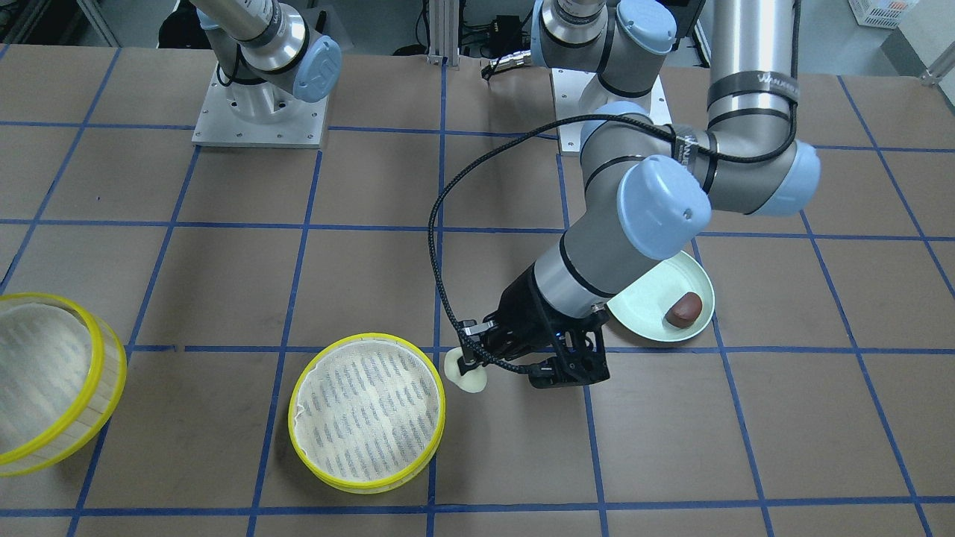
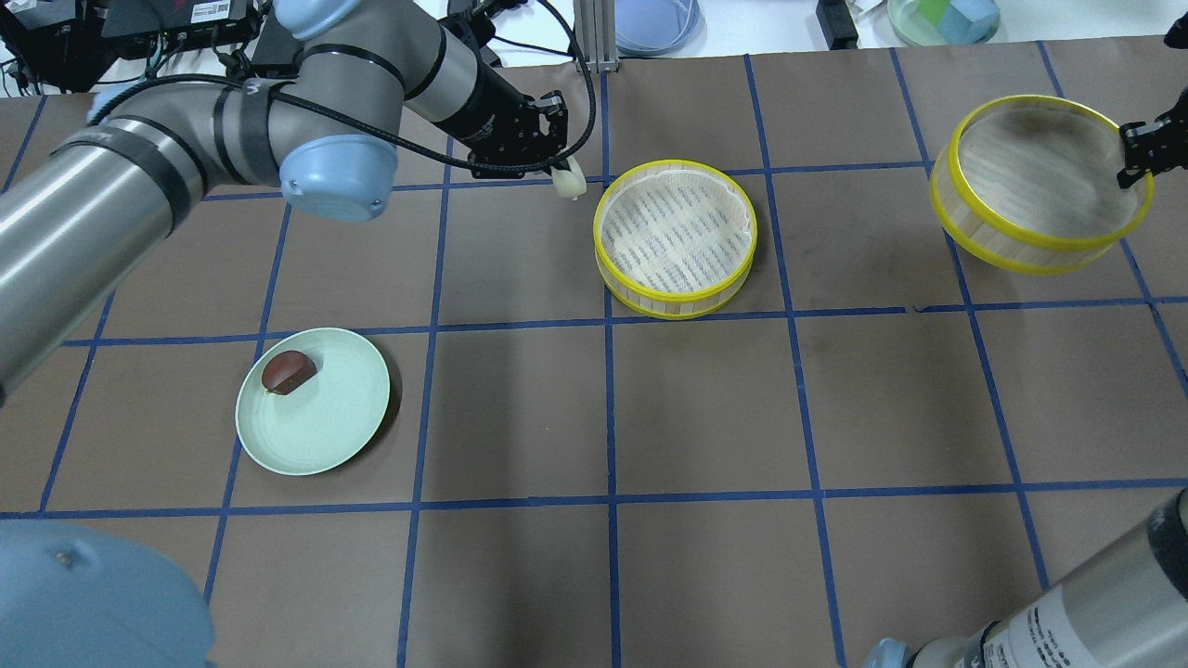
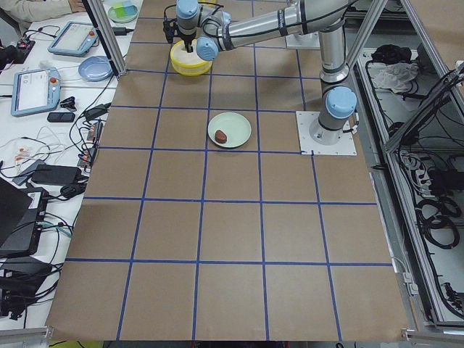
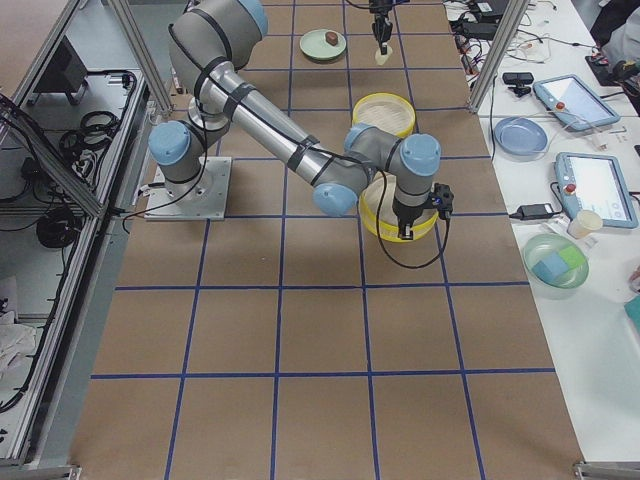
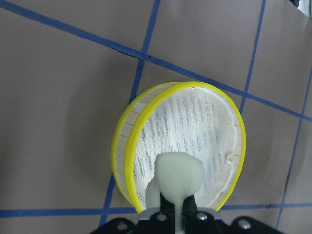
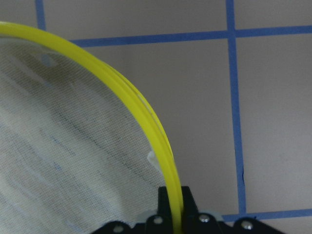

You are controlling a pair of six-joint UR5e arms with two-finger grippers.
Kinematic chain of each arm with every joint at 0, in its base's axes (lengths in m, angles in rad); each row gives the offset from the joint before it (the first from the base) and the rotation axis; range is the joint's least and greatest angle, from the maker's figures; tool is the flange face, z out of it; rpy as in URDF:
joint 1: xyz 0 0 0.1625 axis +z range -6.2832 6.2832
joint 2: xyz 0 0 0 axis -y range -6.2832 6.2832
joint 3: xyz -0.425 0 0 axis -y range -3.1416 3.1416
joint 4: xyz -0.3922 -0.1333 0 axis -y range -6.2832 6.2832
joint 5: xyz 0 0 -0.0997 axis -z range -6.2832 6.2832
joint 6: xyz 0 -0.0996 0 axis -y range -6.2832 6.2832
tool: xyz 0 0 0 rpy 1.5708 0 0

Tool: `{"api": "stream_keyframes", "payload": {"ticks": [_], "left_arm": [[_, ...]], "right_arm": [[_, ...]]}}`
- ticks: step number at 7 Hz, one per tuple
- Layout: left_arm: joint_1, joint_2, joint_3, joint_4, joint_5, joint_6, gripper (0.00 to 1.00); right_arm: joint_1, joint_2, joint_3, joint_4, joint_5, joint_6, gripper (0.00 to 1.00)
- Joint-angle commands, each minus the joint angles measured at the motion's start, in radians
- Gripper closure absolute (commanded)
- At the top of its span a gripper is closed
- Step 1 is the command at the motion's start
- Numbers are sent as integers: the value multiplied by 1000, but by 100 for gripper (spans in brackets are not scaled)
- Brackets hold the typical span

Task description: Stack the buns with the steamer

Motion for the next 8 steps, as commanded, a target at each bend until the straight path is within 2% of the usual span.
{"api": "stream_keyframes", "payload": {"ticks": [1, 2, 3, 4, 5, 6, 8], "left_arm": [[-50, -104, -2, 137, -31, -72, 100], [-69, -142, -2, 141, -29, -72, 100], [-87, -170, -2, 142, -26, -72, 93], [-90, -181, -2, 145, -28, -81, 70], [-90, -179, 1, 145, -36, -125, 13], [-90, -179, 3, 145, -39, -146, 0], [-90, -169, 8, 145, -40, -149, 0]], "right_arm": [[58, -32, 4, 6, -4, 27, 100], [69, -38, 4, 21, 0, 72, 100], [107, -47, 4, 19, -13, 84, 100], [133, -55, 7, 19, -16, 105, 100], [133, -56, 24, 18, -15, 134, 100], [133, -56, 30, 18, -15, 134, 100], [139, -73, 30, 21, -13, 156, 100]]}}
